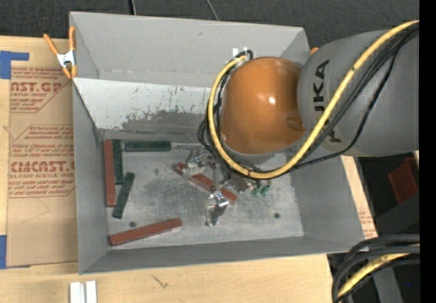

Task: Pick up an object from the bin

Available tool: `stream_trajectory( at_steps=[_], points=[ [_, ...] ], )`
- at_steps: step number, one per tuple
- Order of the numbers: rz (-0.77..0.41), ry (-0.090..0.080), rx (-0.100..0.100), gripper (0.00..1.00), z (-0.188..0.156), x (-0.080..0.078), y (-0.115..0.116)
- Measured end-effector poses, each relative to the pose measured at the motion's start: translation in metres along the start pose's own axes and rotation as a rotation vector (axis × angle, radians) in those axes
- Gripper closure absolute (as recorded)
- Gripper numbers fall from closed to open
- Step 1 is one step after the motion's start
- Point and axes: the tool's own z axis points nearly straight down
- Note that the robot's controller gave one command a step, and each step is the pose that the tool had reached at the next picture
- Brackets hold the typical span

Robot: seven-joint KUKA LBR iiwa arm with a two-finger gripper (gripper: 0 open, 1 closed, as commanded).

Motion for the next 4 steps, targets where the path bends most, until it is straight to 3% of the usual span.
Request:
stream_trajectory(
  at_steps=[1, 2, 3, 4],
  points=[
    [-0.088, -0.005, 0.001, 0.00, 0.050, -0.007, 0.000],
    [-0.139, 0.000, 0.000, 0.00, 0.091, -0.005, 0.042],
    [-0.222, -0.015, 0.000, 1.00, 0.119, -0.006, 0.040],
    [-0.222, -0.015, 0.000, 1.00, 0.119, -0.006, 0.040]
  ],
)
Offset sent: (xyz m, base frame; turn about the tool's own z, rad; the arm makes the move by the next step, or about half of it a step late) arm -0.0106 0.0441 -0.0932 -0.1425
